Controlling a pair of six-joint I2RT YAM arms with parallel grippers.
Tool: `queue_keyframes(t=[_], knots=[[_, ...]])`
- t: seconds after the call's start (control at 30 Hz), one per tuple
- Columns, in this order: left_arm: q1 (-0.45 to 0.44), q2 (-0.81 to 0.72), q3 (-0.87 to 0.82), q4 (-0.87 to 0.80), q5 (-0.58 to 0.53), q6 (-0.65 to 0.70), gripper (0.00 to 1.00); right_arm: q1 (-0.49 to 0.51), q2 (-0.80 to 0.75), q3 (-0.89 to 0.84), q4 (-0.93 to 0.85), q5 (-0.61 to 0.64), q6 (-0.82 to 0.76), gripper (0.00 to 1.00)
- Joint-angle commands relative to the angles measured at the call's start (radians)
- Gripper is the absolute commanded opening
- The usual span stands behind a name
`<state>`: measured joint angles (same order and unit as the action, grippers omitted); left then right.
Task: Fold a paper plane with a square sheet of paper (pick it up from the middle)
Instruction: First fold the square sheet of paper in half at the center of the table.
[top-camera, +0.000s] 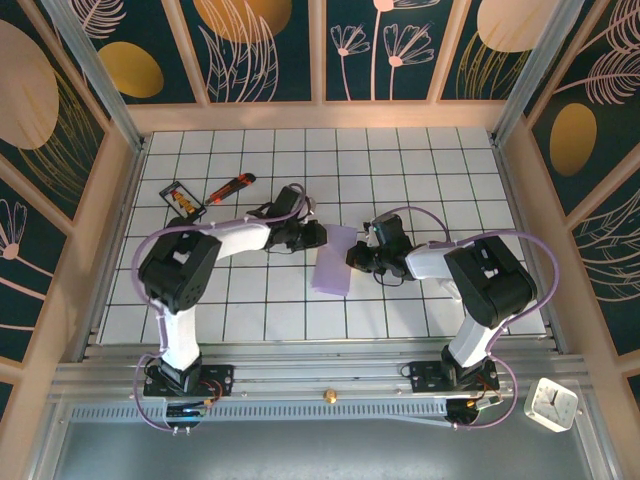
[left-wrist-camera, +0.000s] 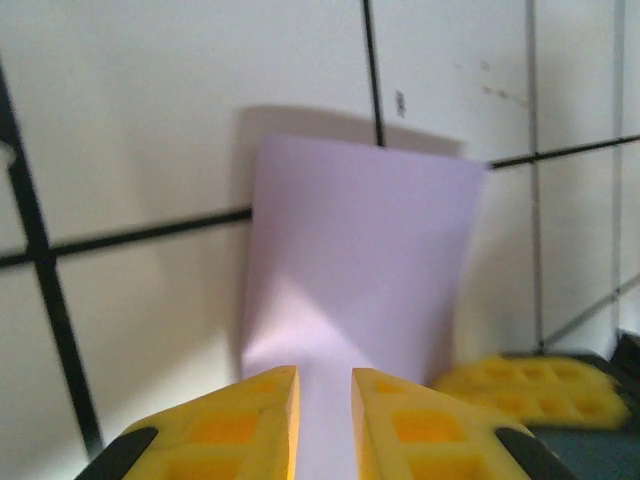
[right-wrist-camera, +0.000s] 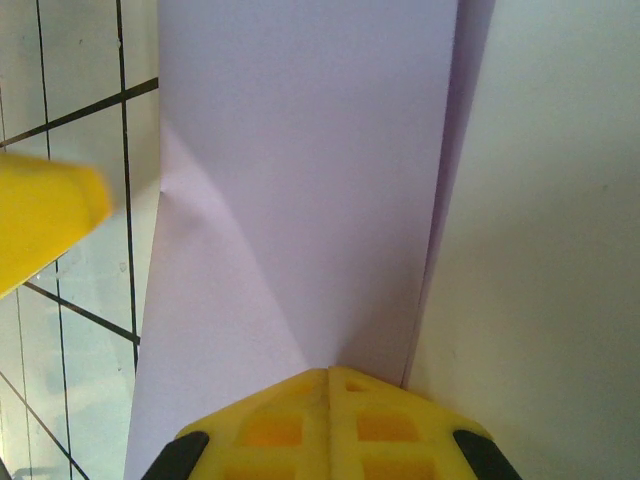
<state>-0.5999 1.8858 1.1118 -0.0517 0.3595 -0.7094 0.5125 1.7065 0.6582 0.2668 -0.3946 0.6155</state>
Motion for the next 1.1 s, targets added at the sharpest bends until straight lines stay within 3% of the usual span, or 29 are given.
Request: queue_keyframes(t=[0.0, 0.17, 0.53, 0.73, 0.93, 1.07], knots=[[-0.029, -0.108, -0.088, 0.046, 0.03, -0.056, 0.22, 0.004, 0.048, -0.048, -0.154, 0.083, -0.01, 0.0], [-0.052, -0.127, -0.194, 0.086, 0.065, -0.085, 0.16, 0.005, 0.06, -0.041, -0.153, 0.079, -0.011, 0.0], [-0.05, -0.018, -0.158, 0.058, 0.08, -0.024, 0.11, 0.005, 0.057, -0.047, -0.15, 0.08, -0.011, 0.0], [-0.035, -0.033, -0.182, 0.033, 0.063, -0.012, 0.1, 0.004, 0.051, -0.055, -0.15, 0.082, -0.009, 0.0], [-0.036, -0.099, -0.164, 0.1, 0.121, -0.065, 0.13, 0.004, 0.048, -0.058, -0.149, 0.082, -0.007, 0.0], [-0.035, -0.053, -0.117, 0.094, 0.11, -0.057, 0.14, 0.006, 0.047, -0.054, -0.149, 0.08, -0.007, 0.0]])
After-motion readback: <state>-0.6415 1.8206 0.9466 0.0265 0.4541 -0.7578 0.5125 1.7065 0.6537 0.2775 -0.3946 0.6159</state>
